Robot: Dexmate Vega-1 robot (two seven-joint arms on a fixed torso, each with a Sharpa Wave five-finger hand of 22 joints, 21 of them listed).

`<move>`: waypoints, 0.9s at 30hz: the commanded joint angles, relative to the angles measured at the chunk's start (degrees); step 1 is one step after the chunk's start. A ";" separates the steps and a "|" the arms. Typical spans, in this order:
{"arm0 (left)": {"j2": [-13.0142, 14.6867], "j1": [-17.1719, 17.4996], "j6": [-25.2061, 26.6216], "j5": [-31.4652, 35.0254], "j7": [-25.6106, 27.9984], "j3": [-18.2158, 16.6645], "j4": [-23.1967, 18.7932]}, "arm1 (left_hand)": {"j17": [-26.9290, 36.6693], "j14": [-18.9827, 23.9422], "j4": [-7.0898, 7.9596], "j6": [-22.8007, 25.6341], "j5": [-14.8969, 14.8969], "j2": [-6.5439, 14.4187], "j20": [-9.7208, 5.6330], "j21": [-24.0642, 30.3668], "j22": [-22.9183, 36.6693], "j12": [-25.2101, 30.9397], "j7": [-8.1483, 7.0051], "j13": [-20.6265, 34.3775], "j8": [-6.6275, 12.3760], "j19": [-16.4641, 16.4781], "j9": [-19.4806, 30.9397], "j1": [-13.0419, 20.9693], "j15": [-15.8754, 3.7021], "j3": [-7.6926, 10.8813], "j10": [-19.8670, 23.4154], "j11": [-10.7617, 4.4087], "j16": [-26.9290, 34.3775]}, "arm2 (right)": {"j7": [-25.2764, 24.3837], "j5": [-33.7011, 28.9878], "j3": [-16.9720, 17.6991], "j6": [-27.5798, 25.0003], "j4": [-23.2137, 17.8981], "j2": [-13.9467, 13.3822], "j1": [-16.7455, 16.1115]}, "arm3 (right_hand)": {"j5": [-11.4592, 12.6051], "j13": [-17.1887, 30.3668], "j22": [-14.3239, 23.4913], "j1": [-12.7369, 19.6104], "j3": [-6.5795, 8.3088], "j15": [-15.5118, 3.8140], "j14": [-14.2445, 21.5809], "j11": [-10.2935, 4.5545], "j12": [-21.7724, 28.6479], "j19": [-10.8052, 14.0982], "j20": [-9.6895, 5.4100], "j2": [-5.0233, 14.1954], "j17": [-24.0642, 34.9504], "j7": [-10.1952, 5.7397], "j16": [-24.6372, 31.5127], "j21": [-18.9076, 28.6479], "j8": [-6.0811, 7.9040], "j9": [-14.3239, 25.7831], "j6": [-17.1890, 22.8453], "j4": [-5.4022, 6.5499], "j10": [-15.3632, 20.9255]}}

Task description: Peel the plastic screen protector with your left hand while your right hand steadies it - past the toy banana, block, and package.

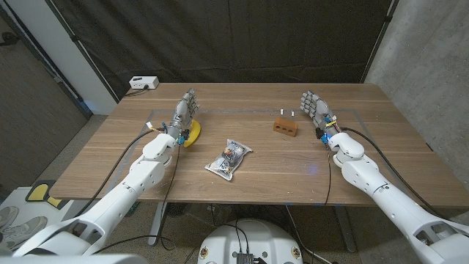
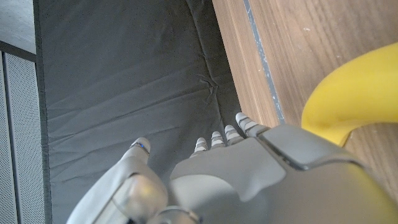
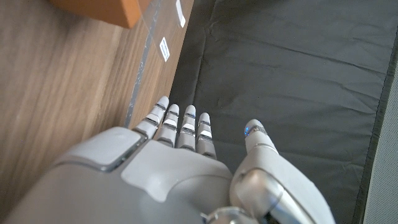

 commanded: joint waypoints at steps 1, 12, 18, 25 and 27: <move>-0.52 0.79 0.61 0.89 -0.30 -0.53 -1.05 | 0.32 -2.50 -0.06 -2.29 0.22 -0.09 1.29 0.38 0.24 0.46 -0.54 0.24 0.43 0.15 0.12 0.55 0.38 0.32 -1.70 0.45 0.45 | -2.22 -1.85 4.69 -0.54 -4.84 0.87 -5.39 | 0.30 0.27 0.34 0.65 0.40 0.21 0.72 0.37 0.50 0.32 0.61 -0.03 0.24 -0.19 0.47 0.27 0.28 0.32 0.49 -0.04 0.98; -0.78 0.86 1.25 1.26 -1.69 -0.60 -1.37 | 0.38 -1.63 -0.08 -1.74 0.18 -0.12 1.60 0.56 0.29 0.69 -0.91 0.29 0.50 0.62 0.15 0.64 0.65 0.14 -1.14 0.84 0.56 | -4.03 -0.68 7.78 -2.82 -12.23 0.40 -12.00 | 0.37 0.31 0.40 0.93 0.48 0.40 0.97 0.57 0.59 0.42 0.72 -0.07 0.28 -0.20 0.50 0.24 0.35 0.35 0.65 -0.15 1.21; -1.01 0.26 1.46 1.45 -3.03 -0.20 -0.64 | 0.40 -1.52 -0.09 -1.64 0.16 -0.15 1.84 0.58 0.30 0.73 -0.98 0.32 0.48 0.69 0.17 0.68 0.68 0.06 -1.01 0.86 0.51 | -5.64 -0.11 9.01 -3.16 -15.85 0.34 -15.50 | 0.45 0.34 0.45 1.03 0.50 0.59 1.63 0.79 0.74 0.66 0.69 0.07 0.37 -0.22 0.73 0.28 0.50 0.37 1.01 -0.08 1.60; -1.66 -1.05 1.54 1.34 -4.94 0.43 1.23 | 0.42 -1.34 -0.09 -1.42 0.14 -0.18 2.18 0.61 0.32 0.77 -1.04 0.34 0.49 0.79 0.19 0.71 0.69 -0.03 -0.86 1.01 0.47 | -5.44 2.49 10.03 -2.14 -19.81 0.98 -19.62 | 0.67 0.40 0.56 1.25 0.63 0.64 3.47 1.04 1.23 1.72 0.79 0.38 0.53 -0.19 1.28 0.63 0.66 0.42 1.53 0.08 2.92; -2.01 -1.74 1.50 1.31 -5.70 0.73 2.20 | 0.43 -1.32 -0.09 -1.37 0.14 -0.18 2.28 0.64 0.33 0.77 -1.05 0.35 0.50 0.86 0.19 0.73 0.64 -0.05 -0.85 0.94 0.46 | -5.61 2.93 10.16 -1.97 -20.87 1.01 -20.70 | 0.71 0.41 0.58 1.26 0.66 0.59 3.75 1.04 1.31 1.90 0.76 0.43 0.56 -0.15 1.36 0.69 0.69 0.43 1.63 0.12 3.14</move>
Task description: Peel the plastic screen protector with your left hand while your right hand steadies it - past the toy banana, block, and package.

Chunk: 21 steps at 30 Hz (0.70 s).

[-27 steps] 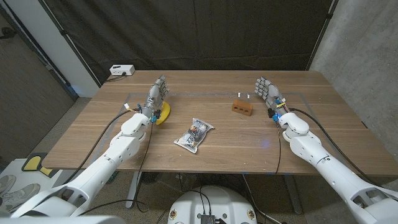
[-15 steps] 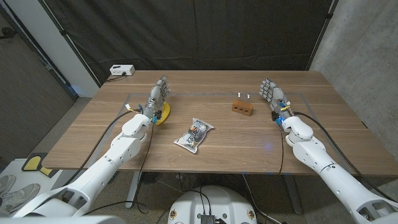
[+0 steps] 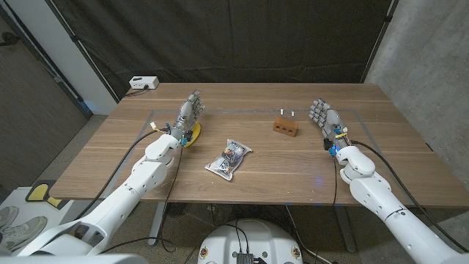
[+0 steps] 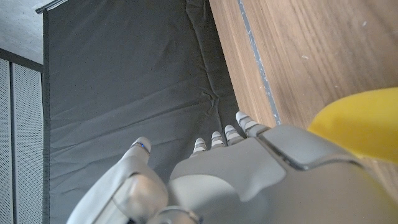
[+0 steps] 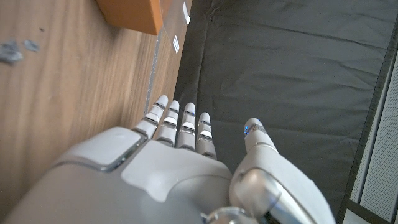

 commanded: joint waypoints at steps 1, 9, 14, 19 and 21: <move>-1.15 -2.43 0.23 -0.02 -3.99 1.20 3.40 | 0.17 -1.14 -0.09 -1.32 0.14 0.06 0.62 0.40 0.06 0.57 -0.43 0.09 0.49 -0.21 0.19 0.49 0.24 -0.05 -0.72 0.44 0.45 | -0.76 2.99 2.31 0.91 -7.85 0.59 -8.01 | 0.29 0.16 0.33 0.73 0.27 -0.26 1.05 0.11 0.53 0.70 -0.02 0.35 0.30 0.05 0.52 0.32 0.29 0.18 0.43 0.06 0.84; -2.51 -5.21 -0.37 -0.29 -7.40 2.38 7.63 | 0.19 -1.05 -0.09 -1.18 0.12 0.07 0.90 0.40 0.08 0.53 -0.42 0.11 0.48 -0.18 0.21 0.52 0.25 -0.14 -0.77 0.57 0.40 | -2.87 5.96 2.66 -0.20 -13.48 1.06 -12.29 | 0.63 0.20 0.41 1.16 0.76 -0.25 1.84 0.42 0.82 1.53 -0.11 0.73 0.32 0.25 0.54 0.62 0.52 0.21 1.19 0.06 1.73; -2.97 -6.50 -0.46 -0.54 -8.94 2.79 9.69 | 0.20 -1.03 -0.08 -1.16 0.11 0.08 0.96 0.38 0.09 0.51 -0.42 0.12 0.44 -0.20 0.23 0.55 0.27 -0.19 -0.80 0.62 0.36 | -5.65 6.93 2.41 -0.34 -15.94 2.40 -13.95 | 1.11 0.26 0.54 1.20 1.40 -0.69 4.34 0.90 1.41 3.18 -0.25 1.38 0.52 0.80 1.15 1.28 0.92 0.27 2.66 0.63 3.57; -3.42 -7.73 -0.85 -0.68 -10.28 3.08 11.68 | 0.21 -1.01 -0.08 -1.09 0.10 0.08 1.00 0.38 0.10 0.50 -0.41 0.13 0.44 -0.18 0.24 0.57 0.28 -0.24 -0.80 0.61 0.33 | -9.99 9.08 2.24 -3.50 -19.58 3.29 -15.58 | 1.72 0.29 0.65 1.55 2.31 -0.79 5.70 1.12 1.90 4.36 -0.88 2.08 0.63 1.16 1.28 1.82 1.17 0.33 3.90 1.07 5.21; -3.66 -8.24 -0.99 -0.73 -10.67 3.18 12.50 | 0.22 -1.01 -0.07 -1.09 0.10 0.08 1.01 0.38 0.10 0.50 -0.39 0.13 0.43 -0.18 0.24 0.57 0.28 -0.25 -0.81 0.57 0.32 | -11.21 10.07 2.20 -4.93 -20.76 3.46 -16.00 | 1.97 0.31 0.69 1.69 2.68 -1.00 6.14 1.27 2.14 4.79 -1.06 2.26 0.66 1.34 1.28 2.03 1.31 0.34 4.51 1.25 5.98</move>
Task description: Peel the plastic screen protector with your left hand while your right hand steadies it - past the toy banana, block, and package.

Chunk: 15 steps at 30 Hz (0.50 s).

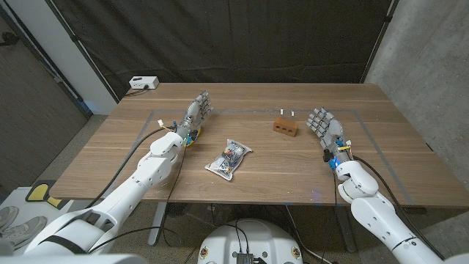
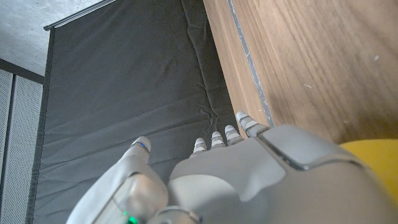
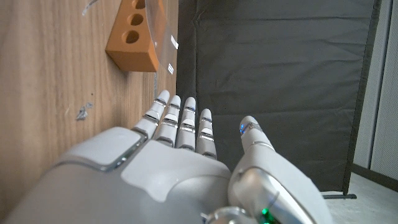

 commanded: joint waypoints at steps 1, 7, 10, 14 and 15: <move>-1.31 -3.15 -0.85 -0.49 -3.60 0.93 5.04 | 0.22 -1.03 -0.07 -1.06 0.10 0.07 0.44 0.38 0.11 0.48 -0.40 0.14 0.43 -0.21 0.24 0.60 0.27 -0.26 -0.85 0.52 0.31 | -6.52 4.70 -0.05 -5.29 -7.51 1.60 -4.22 | 0.88 0.32 0.18 0.28 0.99 -0.09 1.45 0.27 0.71 1.30 -0.12 0.83 0.18 0.29 0.43 0.63 0.50 0.35 1.33 0.30 1.79; -2.00 -4.48 -1.52 -0.57 -4.98 1.29 7.41 | 0.23 -0.96 -0.06 -1.03 0.08 0.08 0.64 0.36 0.12 0.49 -0.44 0.15 0.41 -0.24 0.25 0.62 0.25 -0.32 -0.81 0.46 0.30 | -8.02 6.38 0.01 -8.08 -8.60 1.81 -4.57 | 1.33 0.35 0.29 0.25 1.54 0.08 3.36 0.75 0.76 3.20 -0.35 0.76 0.30 0.96 0.78 1.52 0.35 0.39 1.61 0.85 2.39; -2.18 -4.80 -1.74 -0.59 -5.24 1.35 8.02 | 0.24 -0.94 -0.06 -1.02 0.08 0.08 0.87 0.36 0.13 0.44 -0.43 0.16 0.39 -0.22 0.26 0.64 0.25 -0.35 -0.91 0.56 0.29 | -9.07 6.82 0.20 -9.39 -9.04 1.93 -4.77 | 1.47 0.35 0.32 0.26 1.72 0.19 3.68 1.02 0.77 3.61 -0.48 0.76 0.33 1.32 0.76 1.73 0.38 0.40 1.87 1.01 2.57; -2.45 -5.41 -2.10 -0.51 -5.73 1.53 9.03 | 0.24 -0.90 -0.06 -1.00 0.07 0.10 1.07 0.35 0.14 0.45 -0.51 0.16 0.38 -0.23 0.26 0.67 0.27 -0.38 -0.88 0.61 0.28 | -11.22 7.50 0.62 -12.64 -10.49 1.34 -5.15 | 1.67 0.36 0.36 0.24 1.97 0.27 4.49 1.46 0.77 4.87 -0.37 0.70 0.36 1.68 0.84 2.32 0.31 0.41 2.03 1.25 2.87; -2.53 -5.52 -2.15 -0.54 -5.84 1.55 9.22 | 0.24 -0.88 -0.06 -1.01 0.07 0.10 1.10 0.35 0.14 0.45 -0.48 0.16 0.37 -0.22 0.27 0.68 0.31 -0.38 -0.87 0.62 0.29 | -11.63 7.85 0.78 -13.56 -10.88 1.16 -5.25 | 1.75 0.37 0.37 0.23 2.07 0.48 4.85 1.45 0.73 5.27 -0.45 0.69 0.37 1.74 0.88 2.52 0.22 0.42 1.92 1.34 2.85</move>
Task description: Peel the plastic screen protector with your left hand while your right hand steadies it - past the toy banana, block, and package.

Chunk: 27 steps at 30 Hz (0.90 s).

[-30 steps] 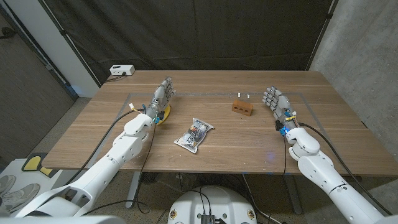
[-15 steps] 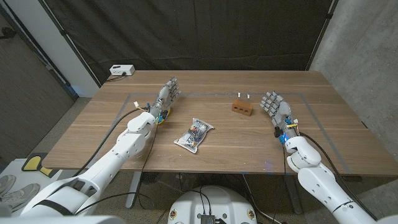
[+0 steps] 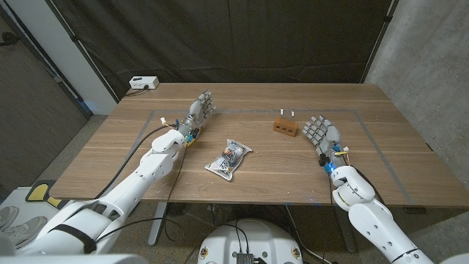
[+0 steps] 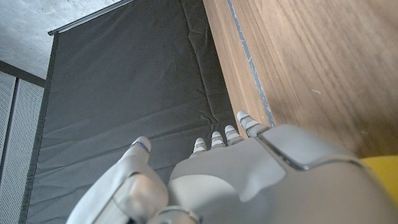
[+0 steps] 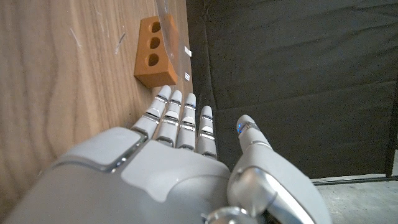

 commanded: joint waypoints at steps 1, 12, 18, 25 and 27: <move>-1.02 -2.06 -0.96 -0.06 -1.87 0.55 3.47 | 0.25 -0.86 0.13 -0.99 0.07 0.10 0.65 0.34 0.15 0.45 -0.48 0.17 0.37 -0.18 0.27 0.69 0.33 -0.19 -0.87 0.63 0.28 | -5.22 3.15 0.94 -7.68 -4.58 -0.38 -1.80 | 0.46 0.12 0.11 -0.06 0.64 0.29 1.22 0.27 0.20 1.59 0.18 0.37 0.18 0.58 0.47 0.81 -0.03 0.15 0.20 0.37 0.51; -1.69 -3.11 -1.10 0.03 -2.24 0.92 5.09 | 0.26 -0.86 0.11 -1.00 0.06 0.13 0.81 0.33 0.16 0.45 -0.52 0.18 0.32 -0.14 0.28 0.78 0.41 -0.25 -0.87 0.57 0.24 | -5.62 7.72 2.88 -15.90 -6.38 -1.50 -1.40 | 1.08 0.15 0.39 -0.17 1.47 0.92 5.09 1.59 0.74 5.76 0.89 -0.06 0.27 2.71 0.79 3.11 -0.06 0.18 1.25 1.11 3.14; -1.91 -3.30 -1.21 0.13 -2.14 1.05 5.30 | 0.27 -0.86 0.10 -1.01 0.05 0.15 1.22 0.32 0.17 0.42 -0.54 0.18 0.29 -0.14 0.29 0.82 0.48 -0.30 -0.91 0.44 0.22 | -2.39 11.12 4.30 -21.90 -6.02 -3.55 0.24 | 0.84 0.16 0.75 -1.05 1.16 1.73 9.66 3.32 1.32 10.93 2.30 -1.33 0.36 5.86 1.25 6.10 0.21 0.16 3.57 1.78 6.36; -1.86 -3.04 -0.99 0.23 -1.40 1.04 4.79 | 0.27 -0.89 0.10 -1.05 0.04 0.16 1.43 0.31 0.18 0.40 -0.57 0.19 0.25 -0.14 0.29 0.87 0.51 -0.35 -0.98 0.58 0.20 | 2.21 12.86 5.05 -24.58 -3.46 -3.26 2.42 | 0.30 0.16 0.79 -1.65 0.66 1.99 11.11 3.67 1.58 11.56 2.31 -1.98 0.38 5.99 1.27 6.70 0.50 0.17 5.05 2.04 7.81; -1.81 -2.91 -0.93 0.23 -1.24 1.02 4.54 | 0.28 -0.93 0.10 -1.08 0.04 0.16 1.45 0.31 0.18 0.40 -0.56 0.19 0.24 -0.14 0.29 0.88 0.52 -0.36 -0.96 0.63 0.18 | 4.37 14.04 5.53 -25.79 -2.52 -3.40 3.09 | -0.16 0.18 0.82 -1.98 0.27 1.66 11.66 3.52 1.45 12.76 1.86 -2.60 0.35 5.92 1.13 7.38 0.30 0.18 5.03 2.05 8.01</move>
